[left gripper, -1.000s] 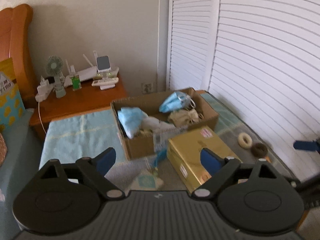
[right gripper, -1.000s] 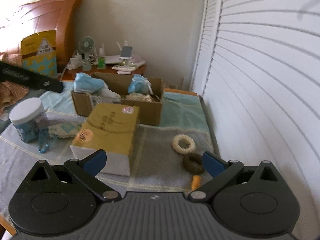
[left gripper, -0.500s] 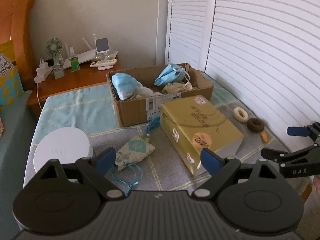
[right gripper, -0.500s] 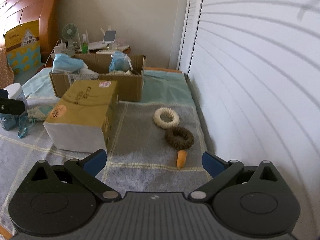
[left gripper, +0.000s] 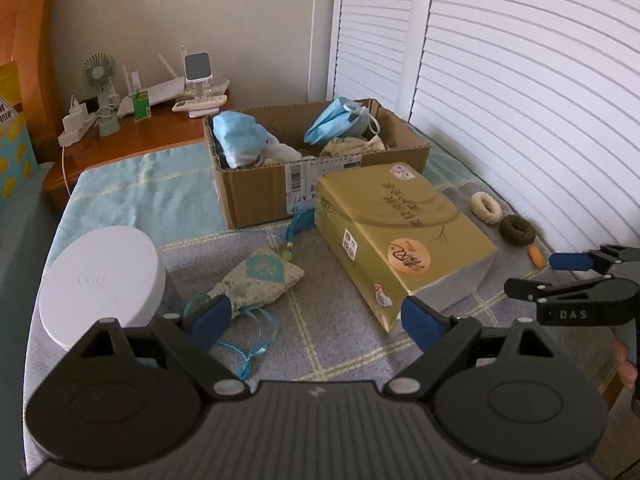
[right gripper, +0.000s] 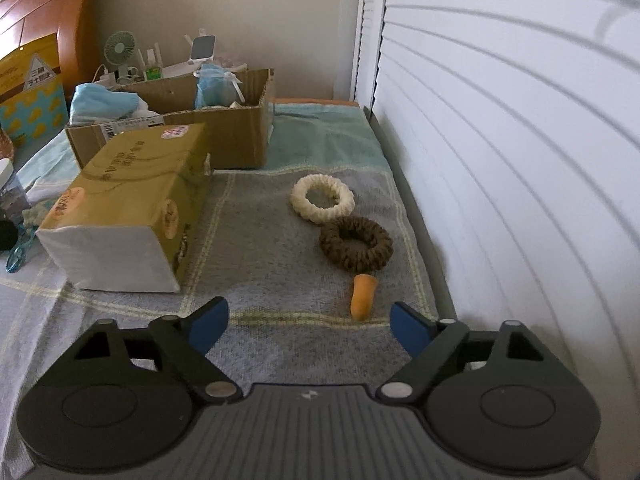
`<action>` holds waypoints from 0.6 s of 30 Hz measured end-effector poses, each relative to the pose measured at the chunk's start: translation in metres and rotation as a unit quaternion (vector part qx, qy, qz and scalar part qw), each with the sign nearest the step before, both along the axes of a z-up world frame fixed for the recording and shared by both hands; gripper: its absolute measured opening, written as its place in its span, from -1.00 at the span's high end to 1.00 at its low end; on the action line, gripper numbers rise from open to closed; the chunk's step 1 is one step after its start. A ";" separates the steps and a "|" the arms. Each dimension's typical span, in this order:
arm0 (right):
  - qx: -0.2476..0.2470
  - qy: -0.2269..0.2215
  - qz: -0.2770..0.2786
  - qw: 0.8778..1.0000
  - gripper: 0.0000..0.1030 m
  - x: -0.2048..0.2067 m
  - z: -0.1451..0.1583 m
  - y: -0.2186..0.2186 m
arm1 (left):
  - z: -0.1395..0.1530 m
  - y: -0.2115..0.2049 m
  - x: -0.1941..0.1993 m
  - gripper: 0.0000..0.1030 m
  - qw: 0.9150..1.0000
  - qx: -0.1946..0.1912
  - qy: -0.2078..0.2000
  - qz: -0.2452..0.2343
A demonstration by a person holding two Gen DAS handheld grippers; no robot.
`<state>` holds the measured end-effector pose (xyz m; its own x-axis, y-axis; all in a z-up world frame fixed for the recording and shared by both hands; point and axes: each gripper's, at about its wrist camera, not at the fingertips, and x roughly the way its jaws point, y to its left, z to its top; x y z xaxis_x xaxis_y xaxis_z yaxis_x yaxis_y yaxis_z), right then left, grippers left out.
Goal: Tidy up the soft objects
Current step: 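Move both grippers back over the bed toward the remaining items, then grasp the small orange pacifier with the right gripper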
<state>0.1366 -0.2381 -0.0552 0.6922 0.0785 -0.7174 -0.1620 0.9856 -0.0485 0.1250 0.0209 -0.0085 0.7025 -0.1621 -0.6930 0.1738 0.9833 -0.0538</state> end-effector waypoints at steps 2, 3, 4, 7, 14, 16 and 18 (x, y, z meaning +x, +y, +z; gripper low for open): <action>0.003 0.002 0.001 1.000 -0.72 0.001 -0.002 0.000 | -0.001 0.001 0.000 -0.78 1.000 -0.002 0.001 0.001; 0.005 0.004 0.004 1.000 -0.71 0.001 -0.002 0.001 | -0.001 0.002 0.000 -0.78 1.000 -0.002 0.001 0.002; 0.008 0.005 0.008 1.000 -0.70 0.001 -0.001 0.001 | -0.001 0.003 0.000 -0.78 1.000 -0.004 0.001 0.004; 0.023 0.008 0.028 0.999 -0.65 -0.004 0.004 0.005 | 0.000 0.005 -0.001 -0.78 1.000 -0.006 0.000 0.005; -0.005 -0.022 0.023 0.999 -0.44 -0.012 0.014 0.006 | 0.000 0.004 -0.002 -0.78 1.000 -0.010 0.000 0.000; -0.024 -0.035 0.012 0.999 -0.44 -0.011 0.014 0.004 | 0.000 0.004 -0.003 -0.78 1.000 -0.011 0.000 0.001; -0.035 -0.041 0.004 0.999 -0.44 -0.008 0.012 0.001 | -0.001 0.004 -0.002 -0.78 1.000 -0.011 0.001 0.002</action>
<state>0.1282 -0.2373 -0.0431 0.7477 0.0356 -0.6631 -0.1630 0.9778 -0.1313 0.1227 0.0250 -0.0091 0.7023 -0.1744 -0.6902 0.1696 0.9826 -0.0758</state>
